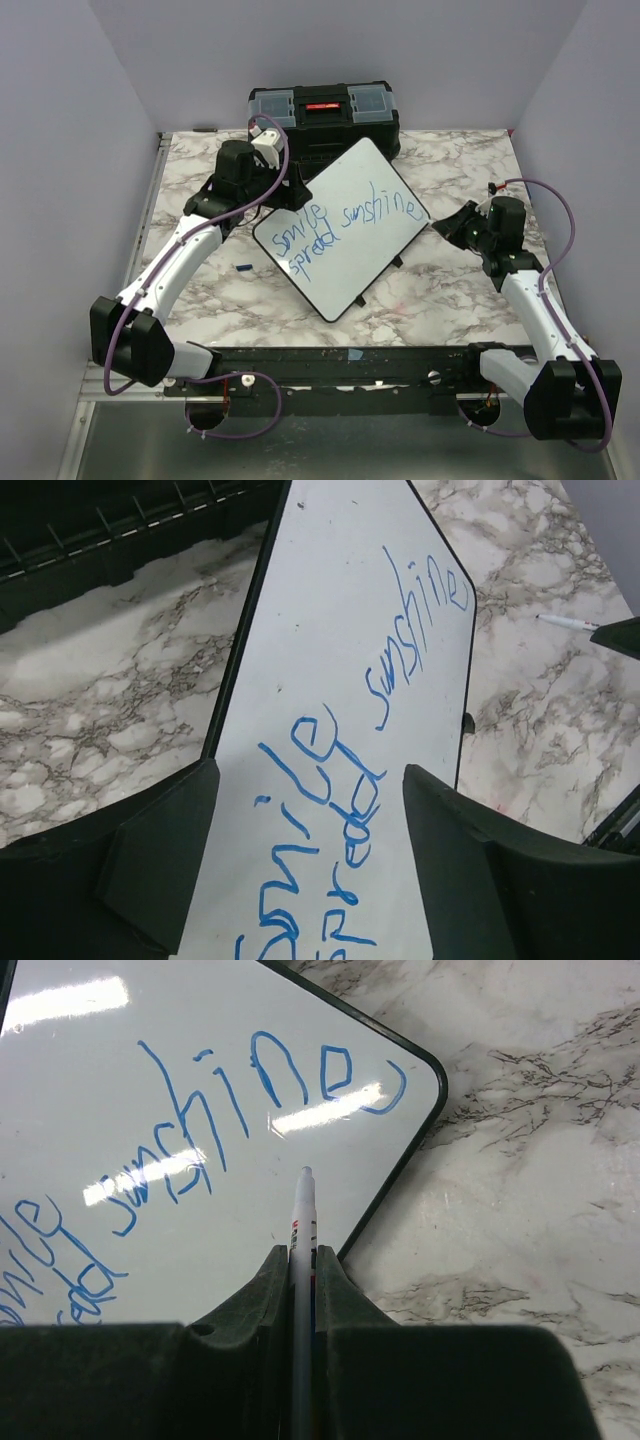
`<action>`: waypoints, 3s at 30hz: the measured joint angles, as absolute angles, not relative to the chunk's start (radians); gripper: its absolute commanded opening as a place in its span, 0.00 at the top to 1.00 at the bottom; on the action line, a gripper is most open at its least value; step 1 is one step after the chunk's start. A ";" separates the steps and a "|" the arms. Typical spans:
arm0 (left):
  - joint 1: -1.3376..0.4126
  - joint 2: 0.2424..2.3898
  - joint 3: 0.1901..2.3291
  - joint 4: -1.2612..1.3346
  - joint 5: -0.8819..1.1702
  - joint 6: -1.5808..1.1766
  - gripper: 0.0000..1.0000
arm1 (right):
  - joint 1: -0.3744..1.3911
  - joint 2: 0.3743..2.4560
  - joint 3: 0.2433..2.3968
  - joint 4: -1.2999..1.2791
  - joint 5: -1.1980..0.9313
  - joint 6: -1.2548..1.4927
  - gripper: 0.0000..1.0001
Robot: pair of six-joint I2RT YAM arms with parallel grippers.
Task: Write a sentence on the whiteboard
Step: Put down the whiteboard on the whiteboard stand, then move the whiteboard to the center of the board.
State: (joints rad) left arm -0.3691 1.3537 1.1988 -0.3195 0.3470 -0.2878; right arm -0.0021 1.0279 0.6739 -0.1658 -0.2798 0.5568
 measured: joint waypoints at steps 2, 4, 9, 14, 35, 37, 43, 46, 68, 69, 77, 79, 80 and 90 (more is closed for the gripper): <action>-0.369 1.355 1.213 -0.316 0.342 -0.292 0.20 | -0.002 1.031 0.674 -0.166 -0.281 0.557 0.99; -0.369 1.355 1.221 -0.314 0.332 -0.296 0.20 | -0.002 1.034 0.675 -0.166 -0.282 0.557 0.99; -0.369 1.355 1.222 -0.316 0.318 -0.301 0.17 | -0.002 1.044 0.683 -0.165 -0.286 0.557 0.99; -0.366 1.351 1.223 -0.335 0.274 -0.312 0.16 | -0.002 1.049 0.686 -0.163 -0.294 0.561 0.99; -0.312 0.921 0.988 -0.576 -0.126 -0.549 0.18 | 0.075 1.172 0.845 -0.104 -0.353 0.617 0.99; -0.306 0.902 0.949 -0.592 -0.167 -0.597 0.04 | 0.095 1.180 0.859 -0.101 -0.353 0.620 0.99; -0.252 0.910 0.836 -0.632 -0.223 -0.755 0.02 | 0.174 1.192 0.884 -0.096 -0.331 0.628 1.00; -0.199 0.947 0.809 -0.638 -0.215 -0.817 0.07 | 0.207 1.198 0.885 -0.094 -0.323 0.628 0.99; -0.100 1.208 0.757 -0.696 -0.163 -1.341 0.36 | 0.221 1.205 0.875 -0.060 -0.315 0.628 0.99; -0.100 1.213 0.757 -0.702 -0.171 -1.369 0.37 | 0.221 1.205 0.872 -0.057 -0.315 0.628 0.99; -0.099 1.243 0.750 -0.695 -0.183 -1.479 0.30 | 0.221 1.208 0.848 -0.042 -0.315 0.628 0.99; -0.099 1.301 0.772 -0.698 -0.183 -1.485 0.31 | 0.221 1.212 0.842 -0.037 -0.316 0.628 0.99; -0.099 1.323 0.781 -0.698 -0.182 -1.486 0.32 | 0.221 1.214 0.838 -0.030 -0.315 0.628 0.99; -0.101 1.516 0.855 -0.709 -0.171 -1.494 0.38 | 0.221 1.226 0.804 0.002 -0.315 0.628 0.99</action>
